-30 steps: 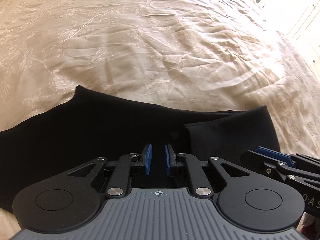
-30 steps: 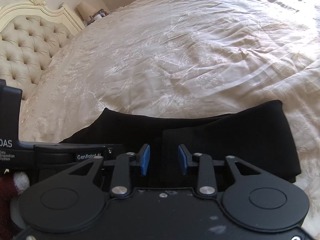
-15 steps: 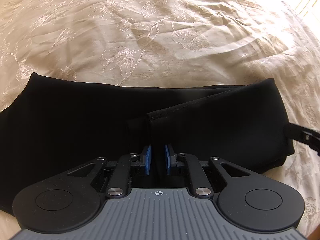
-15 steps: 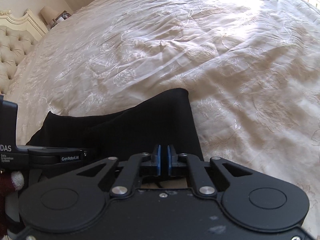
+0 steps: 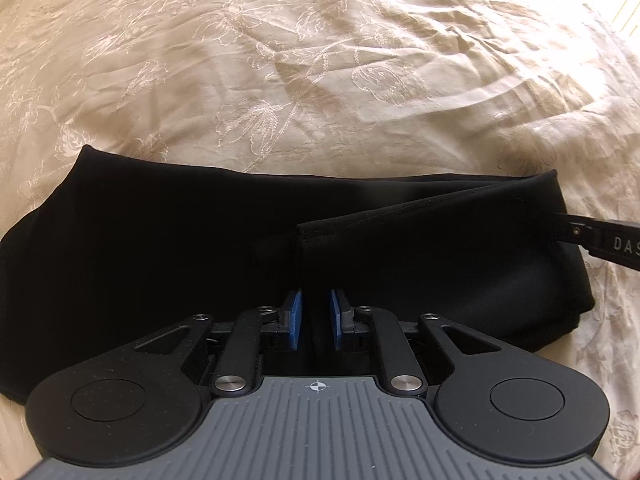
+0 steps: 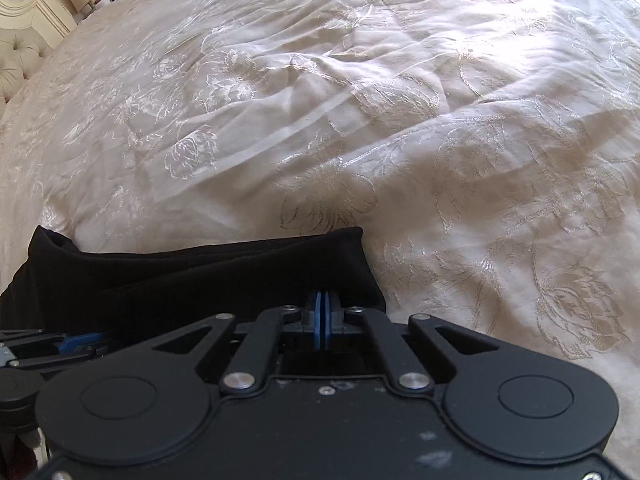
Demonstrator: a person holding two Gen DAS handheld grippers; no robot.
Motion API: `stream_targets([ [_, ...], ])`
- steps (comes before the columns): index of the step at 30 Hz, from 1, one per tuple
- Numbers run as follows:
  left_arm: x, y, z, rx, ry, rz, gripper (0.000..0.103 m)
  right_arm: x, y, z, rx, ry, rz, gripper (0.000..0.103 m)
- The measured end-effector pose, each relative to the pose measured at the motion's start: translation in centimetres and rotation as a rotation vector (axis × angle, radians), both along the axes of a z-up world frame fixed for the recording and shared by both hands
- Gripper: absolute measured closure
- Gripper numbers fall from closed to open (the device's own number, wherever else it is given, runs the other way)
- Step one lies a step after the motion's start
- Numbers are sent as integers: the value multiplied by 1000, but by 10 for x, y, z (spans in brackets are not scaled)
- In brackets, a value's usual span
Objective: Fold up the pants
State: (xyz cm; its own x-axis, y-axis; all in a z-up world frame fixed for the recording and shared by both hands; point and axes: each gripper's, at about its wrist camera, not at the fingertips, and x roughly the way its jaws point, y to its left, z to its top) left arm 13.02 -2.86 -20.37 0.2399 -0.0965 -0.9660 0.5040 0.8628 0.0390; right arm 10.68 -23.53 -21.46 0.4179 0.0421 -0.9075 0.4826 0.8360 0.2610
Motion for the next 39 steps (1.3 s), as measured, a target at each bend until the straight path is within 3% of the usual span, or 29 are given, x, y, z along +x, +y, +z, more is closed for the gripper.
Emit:
stream_targets([
  [3,-5,16,11,-12,-13,51,88,-9,4,16,-14,-40,42,90],
  [8,-14,52,27,-17,-23,155,88,-29,19,31,-12,-68,125,89],
  [17,-25,116,39,35,-37,371,88,-41,49,14,-86,-37,285,84],
  [23,-31,151,46,48,-64,453,88,-40,61,33,-141,-93,346,79],
  [27,-32,169,53,33,-109,474,88,-39,83,60,-250,-165,349,77],
  [30,-30,182,59,30,-151,473,88,-36,101,76,-314,-200,277,77],
  [34,-23,204,63,-12,-130,437,88,-27,123,89,-251,-234,266,77],
  [39,-13,234,64,-12,-129,413,88,1,161,84,-90,-120,333,77],
])
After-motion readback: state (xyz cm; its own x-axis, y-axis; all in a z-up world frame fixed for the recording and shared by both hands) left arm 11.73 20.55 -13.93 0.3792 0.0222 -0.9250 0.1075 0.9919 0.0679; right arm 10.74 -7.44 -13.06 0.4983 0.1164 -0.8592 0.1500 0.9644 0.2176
